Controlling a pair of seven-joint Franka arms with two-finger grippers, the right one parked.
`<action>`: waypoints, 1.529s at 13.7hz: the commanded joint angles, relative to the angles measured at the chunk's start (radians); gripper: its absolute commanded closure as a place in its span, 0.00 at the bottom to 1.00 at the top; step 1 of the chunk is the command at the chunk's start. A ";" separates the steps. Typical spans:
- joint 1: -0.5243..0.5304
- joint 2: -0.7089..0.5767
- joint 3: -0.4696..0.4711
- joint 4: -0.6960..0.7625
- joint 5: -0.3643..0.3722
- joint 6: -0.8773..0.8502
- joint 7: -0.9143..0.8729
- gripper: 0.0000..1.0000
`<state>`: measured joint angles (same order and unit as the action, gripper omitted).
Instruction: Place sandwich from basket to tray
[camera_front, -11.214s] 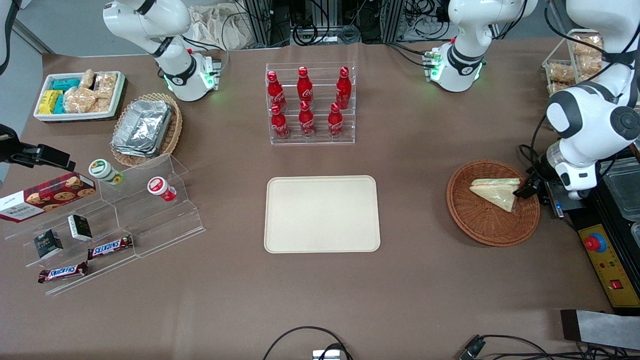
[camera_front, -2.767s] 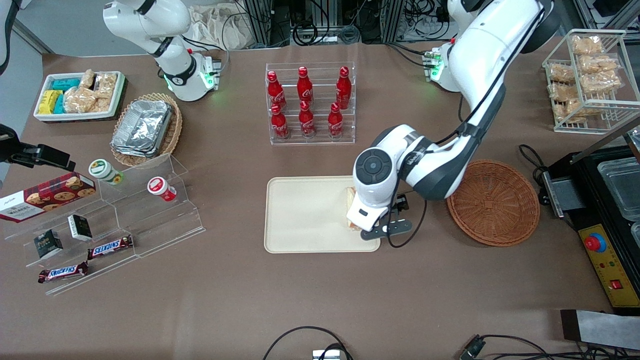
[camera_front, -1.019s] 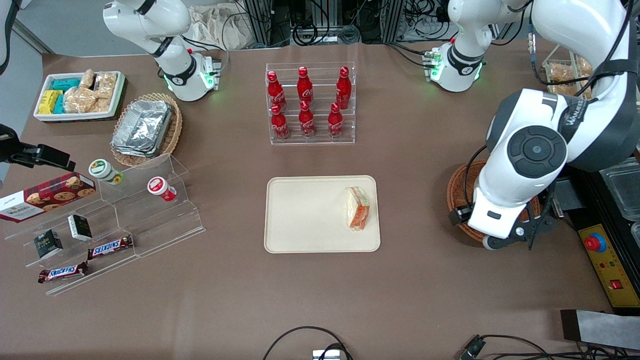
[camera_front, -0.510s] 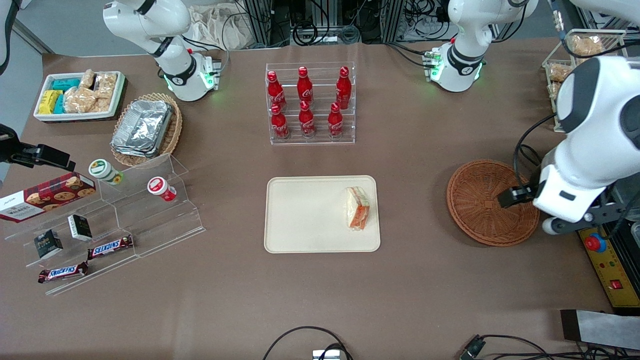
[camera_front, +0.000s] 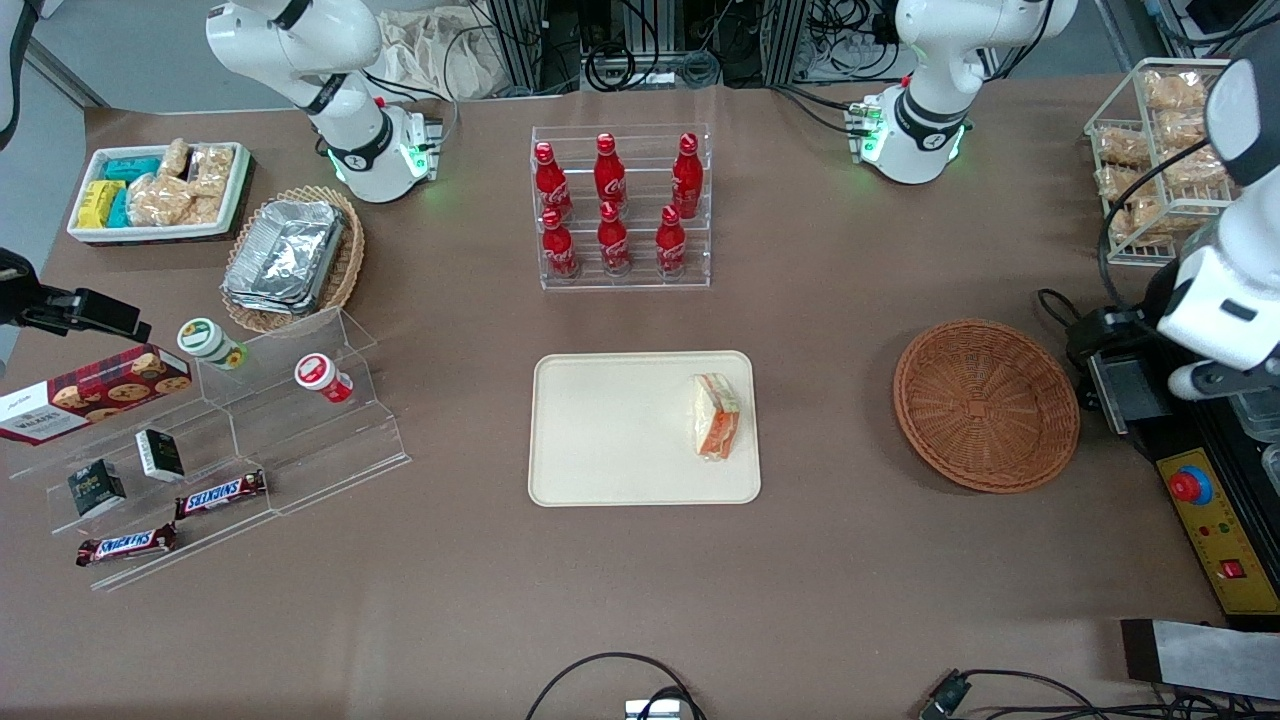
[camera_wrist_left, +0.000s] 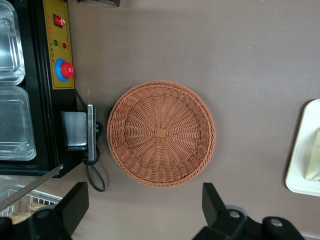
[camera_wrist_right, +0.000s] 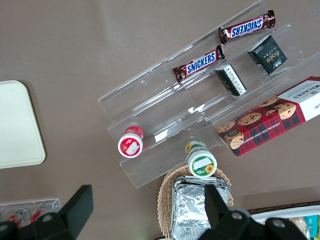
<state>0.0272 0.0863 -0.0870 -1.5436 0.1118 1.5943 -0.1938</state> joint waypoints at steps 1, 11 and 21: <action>-0.015 -0.101 0.033 -0.079 -0.040 0.001 0.025 0.00; -0.041 -0.201 0.033 -0.076 -0.152 -0.071 0.021 0.00; -0.038 -0.159 0.030 -0.020 -0.149 -0.126 0.022 0.00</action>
<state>-0.0057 -0.0861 -0.0654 -1.5941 -0.0283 1.5065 -0.1797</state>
